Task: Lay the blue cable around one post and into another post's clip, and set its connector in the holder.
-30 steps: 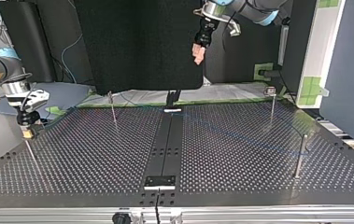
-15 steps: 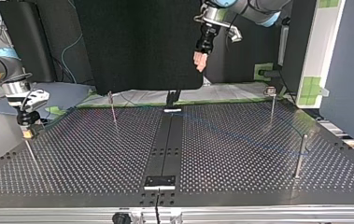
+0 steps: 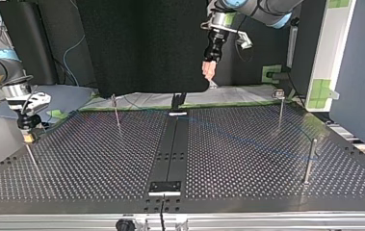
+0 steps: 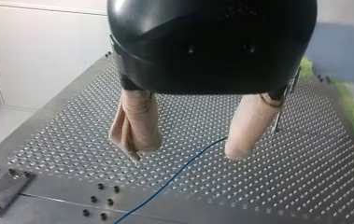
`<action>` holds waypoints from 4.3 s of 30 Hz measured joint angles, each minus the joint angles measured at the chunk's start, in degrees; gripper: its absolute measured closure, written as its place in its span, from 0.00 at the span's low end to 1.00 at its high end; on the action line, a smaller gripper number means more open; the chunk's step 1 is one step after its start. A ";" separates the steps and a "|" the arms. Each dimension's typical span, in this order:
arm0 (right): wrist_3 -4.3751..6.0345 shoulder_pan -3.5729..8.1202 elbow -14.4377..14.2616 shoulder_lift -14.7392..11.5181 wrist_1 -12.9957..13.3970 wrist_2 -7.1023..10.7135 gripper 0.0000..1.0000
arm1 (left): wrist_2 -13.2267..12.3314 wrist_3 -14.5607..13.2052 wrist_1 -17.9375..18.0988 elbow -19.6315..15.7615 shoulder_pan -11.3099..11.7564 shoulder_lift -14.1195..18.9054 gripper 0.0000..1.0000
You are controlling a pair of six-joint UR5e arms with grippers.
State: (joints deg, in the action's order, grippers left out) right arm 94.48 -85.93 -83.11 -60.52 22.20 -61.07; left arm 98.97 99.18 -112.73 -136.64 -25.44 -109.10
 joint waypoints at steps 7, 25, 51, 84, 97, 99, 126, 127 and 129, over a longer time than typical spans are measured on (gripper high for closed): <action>0.00 0.00 0.00 0.00 0.01 0.00 0.00 | 2.85 -3.34 3.13 -0.01 0.03 0.02 0.01; 0.00 0.00 0.00 0.00 0.01 0.00 0.00 | 7.78 -10.18 1.32 -1.30 -0.15 -0.24 0.01; 0.00 0.00 0.00 0.00 0.00 0.00 0.00 | 6.98 -10.09 3.00 -1.32 -0.60 -3.27 0.01; 0.00 0.00 0.00 0.00 0.00 0.00 0.00 | 6.98 -10.06 3.03 -1.32 -0.60 -3.25 0.01; 0.00 0.00 0.00 0.00 0.00 0.00 0.00 | 6.98 -10.06 3.03 -1.32 -0.60 -3.25 0.01; 0.00 0.00 0.00 0.00 0.00 0.00 0.00 | 6.98 -10.06 3.03 -1.32 -0.60 -3.25 0.01; 0.00 0.00 0.00 0.00 0.00 0.00 0.00 | 6.98 -10.06 3.03 -1.32 -0.59 -3.25 0.01; 0.00 0.00 0.00 0.00 0.00 0.00 0.00 | 6.98 -10.06 3.03 -1.32 -0.60 -3.25 0.01; 0.00 0.00 0.00 0.00 0.00 0.00 0.00 | 6.98 -10.06 3.03 -1.32 -0.59 -3.25 0.01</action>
State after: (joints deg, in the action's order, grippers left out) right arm 94.48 -85.93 -83.11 -60.52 22.21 -61.08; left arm 105.95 89.12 -109.70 -137.97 -26.04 -112.35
